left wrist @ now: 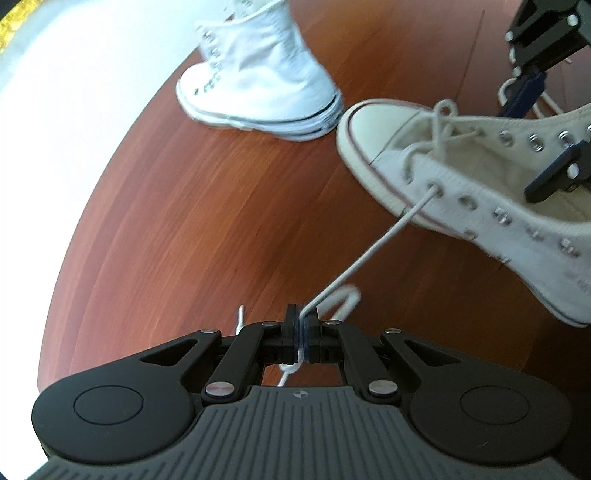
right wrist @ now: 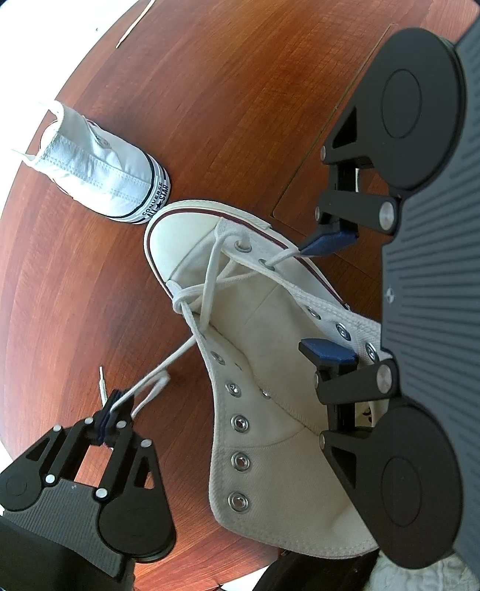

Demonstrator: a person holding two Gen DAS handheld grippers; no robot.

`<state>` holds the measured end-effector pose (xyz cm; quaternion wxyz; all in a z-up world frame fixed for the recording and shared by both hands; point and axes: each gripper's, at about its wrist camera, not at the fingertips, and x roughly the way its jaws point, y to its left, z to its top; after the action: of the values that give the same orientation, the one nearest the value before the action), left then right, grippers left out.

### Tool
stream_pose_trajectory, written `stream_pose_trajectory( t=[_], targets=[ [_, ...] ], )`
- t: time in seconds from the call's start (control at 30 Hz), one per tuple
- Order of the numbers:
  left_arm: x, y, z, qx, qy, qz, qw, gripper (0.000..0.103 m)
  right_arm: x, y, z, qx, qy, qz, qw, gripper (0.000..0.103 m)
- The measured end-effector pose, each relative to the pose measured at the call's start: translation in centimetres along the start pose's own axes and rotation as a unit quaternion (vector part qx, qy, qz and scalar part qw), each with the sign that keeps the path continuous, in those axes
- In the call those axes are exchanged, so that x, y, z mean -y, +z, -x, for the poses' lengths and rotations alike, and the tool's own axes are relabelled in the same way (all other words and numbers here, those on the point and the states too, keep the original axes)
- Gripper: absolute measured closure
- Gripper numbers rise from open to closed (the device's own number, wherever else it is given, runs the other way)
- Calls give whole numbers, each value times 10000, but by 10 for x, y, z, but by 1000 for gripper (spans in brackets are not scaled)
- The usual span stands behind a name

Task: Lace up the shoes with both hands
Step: 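Pull the lace out with the left gripper and release it, then grasp the white lace tip on the table with the left gripper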

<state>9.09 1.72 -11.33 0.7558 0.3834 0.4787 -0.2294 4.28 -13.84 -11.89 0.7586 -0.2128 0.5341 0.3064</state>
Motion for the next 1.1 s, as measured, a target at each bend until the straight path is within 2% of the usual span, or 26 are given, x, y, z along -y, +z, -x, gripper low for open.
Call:
stream_pose_trajectory(
  t=[0.23, 0.33, 0.37, 0.4, 0.47, 0.5, 0.63, 0.83, 0.9, 1.1],
  targets=[
    [-6, -12, -1, -151, 57, 93, 9998, 100, -1, 0, 0, -2, -10, 7, 10000, 52],
    [-6, -16, 1, -126, -101, 132, 9998, 96, -1, 1, -2, -5, -17, 14, 10000, 52],
    [-5, -16, 2, -118, -135, 121, 9998, 92, -1, 1, -2, -5, -20, 16, 10000, 52],
    [-4, -16, 3, -114, -165, 107, 9997, 81, -1, 2, -2, -6, -23, 17, 10000, 52],
    [-4, -18, 5, -67, -200, 107, 9997, 64, -1, 2, -3, -8, -29, 19, 10000, 52],
    [-3, -18, 6, -41, -241, 111, 9996, 62, -1, 2, -2, -8, -35, 20, 10000, 52],
    [-5, -23, 10, 37, -460, 343, 9983, 58, -2, 2, -2, -4, -48, 10, 10000, 52],
    [-10, -32, 20, 96, -483, 617, 9969, 57, -3, 2, -2, 7, -60, -5, 10000, 52],
    [-16, -36, 24, 210, -425, 803, 9956, 57, -4, 2, -1, 10, -67, -4, 10000, 52],
    [-29, -39, 37, 435, -695, 1156, 9899, 57, -5, 1, -1, 8, -66, -5, 10000, 52]
  ],
)
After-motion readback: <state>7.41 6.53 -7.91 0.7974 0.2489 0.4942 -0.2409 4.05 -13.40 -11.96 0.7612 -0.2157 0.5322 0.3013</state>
